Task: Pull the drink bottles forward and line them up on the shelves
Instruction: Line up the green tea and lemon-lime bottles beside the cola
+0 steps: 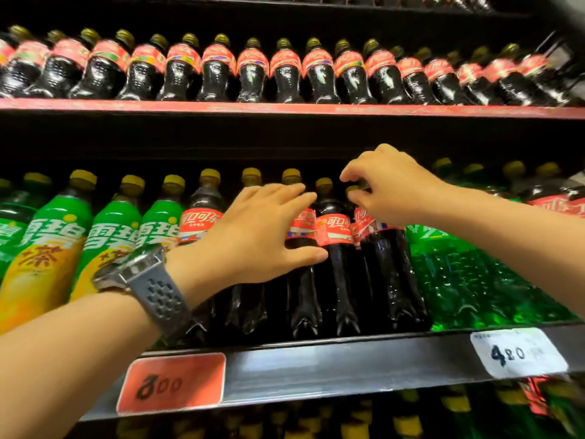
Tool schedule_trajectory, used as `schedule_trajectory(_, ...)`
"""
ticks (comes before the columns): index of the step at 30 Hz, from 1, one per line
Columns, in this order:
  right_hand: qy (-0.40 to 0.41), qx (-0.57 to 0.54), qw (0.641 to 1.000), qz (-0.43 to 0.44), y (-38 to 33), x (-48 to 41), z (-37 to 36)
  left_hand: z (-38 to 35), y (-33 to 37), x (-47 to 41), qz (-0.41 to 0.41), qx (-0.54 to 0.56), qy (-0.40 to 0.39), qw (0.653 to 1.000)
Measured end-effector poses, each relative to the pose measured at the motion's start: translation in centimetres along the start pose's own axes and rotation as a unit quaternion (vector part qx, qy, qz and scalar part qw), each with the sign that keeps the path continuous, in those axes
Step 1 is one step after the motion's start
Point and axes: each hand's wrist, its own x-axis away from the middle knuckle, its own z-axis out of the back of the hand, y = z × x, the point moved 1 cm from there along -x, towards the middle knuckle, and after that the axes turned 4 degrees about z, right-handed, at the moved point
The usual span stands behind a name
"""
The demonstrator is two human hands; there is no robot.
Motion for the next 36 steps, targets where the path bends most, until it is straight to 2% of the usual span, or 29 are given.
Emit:
schedule_trajectory(4,-0.04,0.071,0.997,-0.007,-0.8,-2.9,-0.4,-1.2,0.1,0.1,-0.006,-0.021,0.011,1.0)
schedule_trajectory(7,-0.099,0.125,0.987,-0.001,-1.9,-4.9,-0.7,-1.2,-0.3,0.6,-0.004,-0.003,0.014,1.0)
schedule_trajectory(12,-0.217,0.099,0.97,-0.038,-3.2,-6.3,-1.5,-1.4,-0.8,1.1,-0.002,0.023,0.018,1.0)
schedule_trajectory(15,-0.203,0.08,0.974,-0.056,-3.3,-6.8,-1.5,-1.6,-0.8,1.0,-0.004,0.028,0.021,0.999)
schedule_trajectory(20,-0.159,-0.045,0.98,-0.112,-1.9,-7.0,-1.1,-1.7,-0.8,1.1,-0.003,0.03,0.029,0.999)
schedule_trajectory(29,-0.105,-0.09,0.985,-0.108,-1.0,-6.6,-1.3,-1.4,-0.7,1.2,0.01,0.045,0.018,0.999)
schedule_trajectory(36,-0.103,-0.076,0.986,-0.111,-0.4,-6.1,-0.9,-1.2,0.0,1.3,0.022,0.045,0.017,0.999)
